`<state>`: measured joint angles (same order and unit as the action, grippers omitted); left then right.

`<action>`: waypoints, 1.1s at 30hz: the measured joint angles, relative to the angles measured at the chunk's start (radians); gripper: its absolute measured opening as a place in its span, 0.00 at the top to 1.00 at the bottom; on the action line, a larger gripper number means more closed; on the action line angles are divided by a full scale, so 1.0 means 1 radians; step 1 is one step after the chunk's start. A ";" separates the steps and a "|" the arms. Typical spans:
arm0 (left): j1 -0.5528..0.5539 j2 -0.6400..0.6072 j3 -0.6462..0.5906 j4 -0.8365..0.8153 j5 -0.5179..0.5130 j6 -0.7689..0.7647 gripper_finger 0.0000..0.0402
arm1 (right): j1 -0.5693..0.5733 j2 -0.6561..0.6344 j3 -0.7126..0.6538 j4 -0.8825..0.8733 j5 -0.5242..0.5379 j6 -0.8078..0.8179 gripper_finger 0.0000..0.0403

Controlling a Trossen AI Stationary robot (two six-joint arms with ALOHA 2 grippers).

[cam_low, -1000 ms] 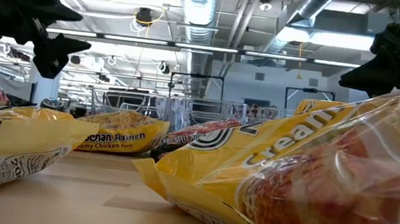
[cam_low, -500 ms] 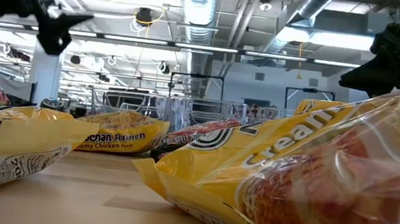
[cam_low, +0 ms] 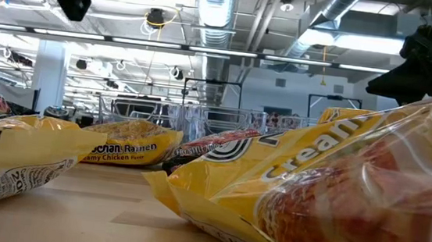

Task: Sort Maruchan noodles
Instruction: Put the yellow noodle pack in the left transparent bin

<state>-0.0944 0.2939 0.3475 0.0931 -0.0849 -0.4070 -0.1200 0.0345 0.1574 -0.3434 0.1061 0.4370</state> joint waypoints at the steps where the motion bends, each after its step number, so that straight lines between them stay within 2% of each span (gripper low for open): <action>1: 0.000 0.025 0.013 -0.014 0.000 0.015 0.34 | 0.000 0.000 0.000 0.000 0.000 0.000 0.80; 6: 0.000 0.123 0.079 -0.135 -0.012 0.056 0.34 | 0.000 0.000 0.000 0.000 0.000 0.000 0.80; 15: 0.000 0.218 0.186 -0.319 -0.037 0.047 0.34 | 0.000 0.000 0.000 0.000 0.000 0.000 0.80; 33: 0.000 0.502 0.311 -0.365 -0.051 0.044 0.34 | 0.000 0.000 0.000 0.000 0.000 0.000 0.80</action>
<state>-0.0948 0.7958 0.6585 -0.2718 -0.1358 -0.3626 -0.1203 0.0345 0.1571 -0.3432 0.1059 0.4370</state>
